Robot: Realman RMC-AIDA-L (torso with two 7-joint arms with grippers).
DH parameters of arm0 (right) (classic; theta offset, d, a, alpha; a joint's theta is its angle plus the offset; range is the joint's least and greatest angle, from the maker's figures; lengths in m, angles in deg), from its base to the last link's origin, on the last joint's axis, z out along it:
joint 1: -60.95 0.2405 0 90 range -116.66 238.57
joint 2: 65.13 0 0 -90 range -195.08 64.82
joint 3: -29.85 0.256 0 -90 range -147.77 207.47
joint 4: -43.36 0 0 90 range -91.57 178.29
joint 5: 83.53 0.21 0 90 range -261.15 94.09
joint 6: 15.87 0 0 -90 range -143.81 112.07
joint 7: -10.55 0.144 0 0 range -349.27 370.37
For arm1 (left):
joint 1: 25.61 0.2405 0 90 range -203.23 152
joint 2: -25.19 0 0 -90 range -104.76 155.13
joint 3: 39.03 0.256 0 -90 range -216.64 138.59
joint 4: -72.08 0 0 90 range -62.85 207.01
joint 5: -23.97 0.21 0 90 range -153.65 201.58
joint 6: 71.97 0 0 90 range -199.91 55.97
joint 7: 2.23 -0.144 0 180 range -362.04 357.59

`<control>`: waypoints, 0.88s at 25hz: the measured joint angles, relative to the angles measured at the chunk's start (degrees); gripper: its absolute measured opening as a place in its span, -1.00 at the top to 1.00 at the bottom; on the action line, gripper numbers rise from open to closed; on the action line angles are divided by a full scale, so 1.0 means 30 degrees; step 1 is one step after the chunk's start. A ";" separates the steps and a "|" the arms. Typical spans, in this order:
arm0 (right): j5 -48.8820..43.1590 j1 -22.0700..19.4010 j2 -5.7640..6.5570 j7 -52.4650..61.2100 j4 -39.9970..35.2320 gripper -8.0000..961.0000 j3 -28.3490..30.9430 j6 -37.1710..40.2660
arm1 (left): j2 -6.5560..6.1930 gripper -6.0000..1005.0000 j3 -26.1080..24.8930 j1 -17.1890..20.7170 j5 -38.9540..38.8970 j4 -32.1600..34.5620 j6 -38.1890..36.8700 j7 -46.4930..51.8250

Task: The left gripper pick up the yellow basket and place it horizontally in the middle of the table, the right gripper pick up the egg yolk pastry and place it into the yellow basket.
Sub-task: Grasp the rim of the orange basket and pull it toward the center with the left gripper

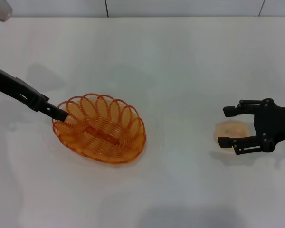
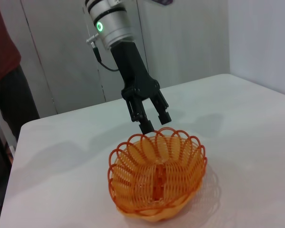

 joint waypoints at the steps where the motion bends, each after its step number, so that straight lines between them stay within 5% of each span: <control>1: 0.0015 -0.0007 -0.0001 -0.0001 0.0000 -0.73 -0.0001 0.0007 | 0.0005 -0.65 0.0001 -0.0056 -0.0001 -0.0118 0.0056 -0.0007; 22: 0.0042 -0.0078 -0.0001 -0.0058 -0.0001 -0.73 0.0000 0.0023 | 0.0441 -0.61 0.0229 -0.0273 0.0123 -0.1110 0.1008 -0.0123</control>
